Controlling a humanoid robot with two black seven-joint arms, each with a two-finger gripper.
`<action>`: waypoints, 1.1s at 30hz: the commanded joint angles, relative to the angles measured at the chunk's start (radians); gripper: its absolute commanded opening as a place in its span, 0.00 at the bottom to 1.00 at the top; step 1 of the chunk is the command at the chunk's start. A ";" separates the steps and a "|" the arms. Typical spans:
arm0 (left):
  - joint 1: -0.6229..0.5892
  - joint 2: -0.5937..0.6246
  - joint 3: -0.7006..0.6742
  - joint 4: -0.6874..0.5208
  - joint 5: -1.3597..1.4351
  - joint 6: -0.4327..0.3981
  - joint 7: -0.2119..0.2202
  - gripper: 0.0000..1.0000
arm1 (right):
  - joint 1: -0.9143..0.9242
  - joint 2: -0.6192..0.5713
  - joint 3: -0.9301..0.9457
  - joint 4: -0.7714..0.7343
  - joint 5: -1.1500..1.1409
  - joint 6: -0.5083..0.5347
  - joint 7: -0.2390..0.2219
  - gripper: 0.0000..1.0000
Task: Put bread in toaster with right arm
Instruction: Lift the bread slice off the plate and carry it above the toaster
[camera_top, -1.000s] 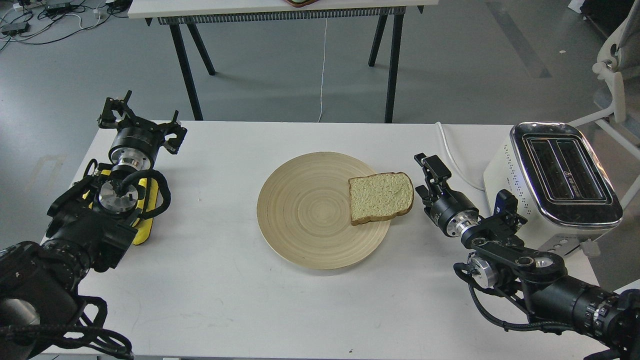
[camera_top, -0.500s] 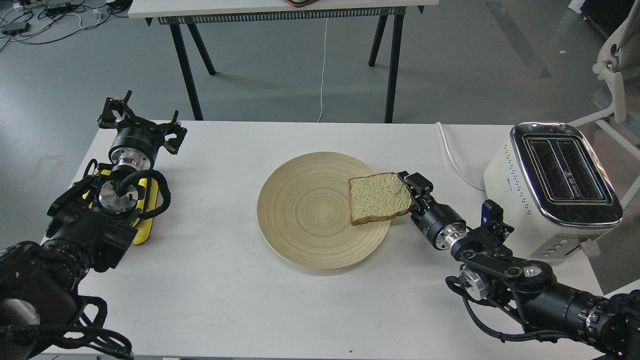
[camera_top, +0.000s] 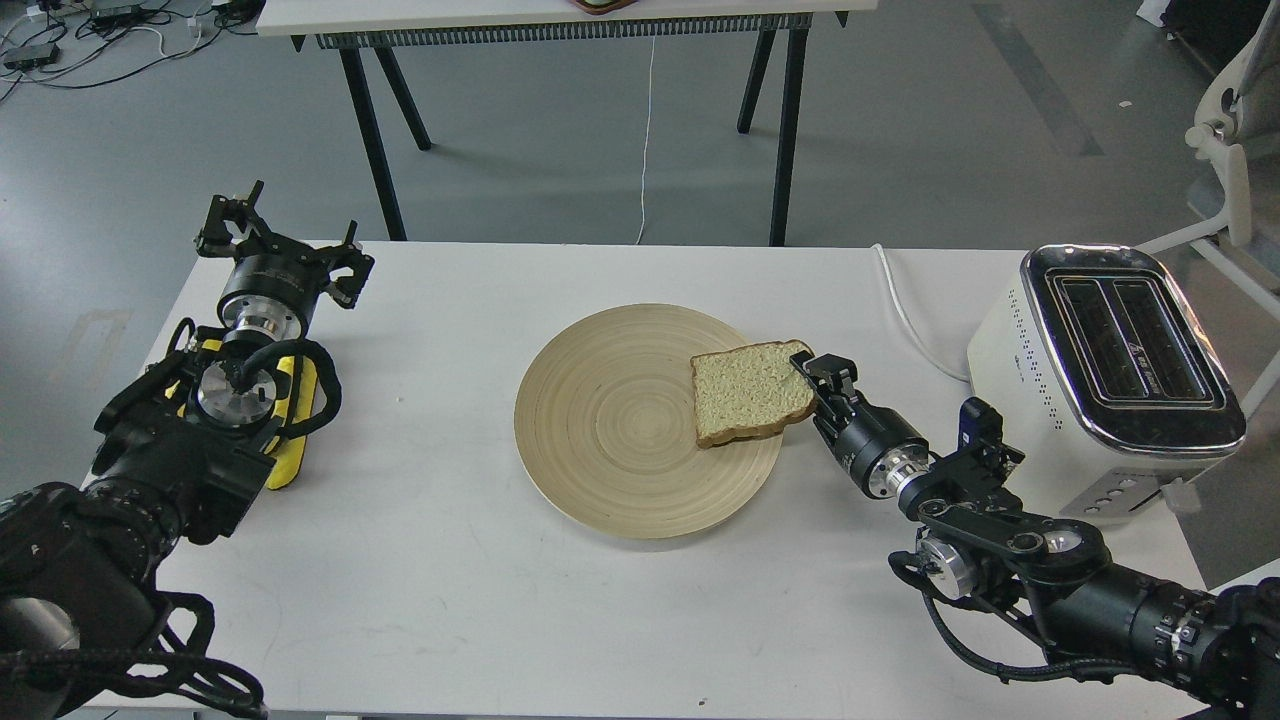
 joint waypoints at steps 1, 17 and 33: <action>0.000 0.000 0.001 0.000 0.000 0.000 0.000 1.00 | 0.005 -0.006 0.002 0.002 0.002 -0.001 0.000 0.14; 0.000 0.000 0.000 0.000 0.000 0.000 0.000 1.00 | 0.424 -0.408 0.042 0.173 0.002 -0.001 0.000 0.10; 0.000 -0.002 0.000 0.000 0.000 0.000 0.000 1.00 | 1.096 -0.857 -0.967 0.432 0.000 0.010 0.000 0.10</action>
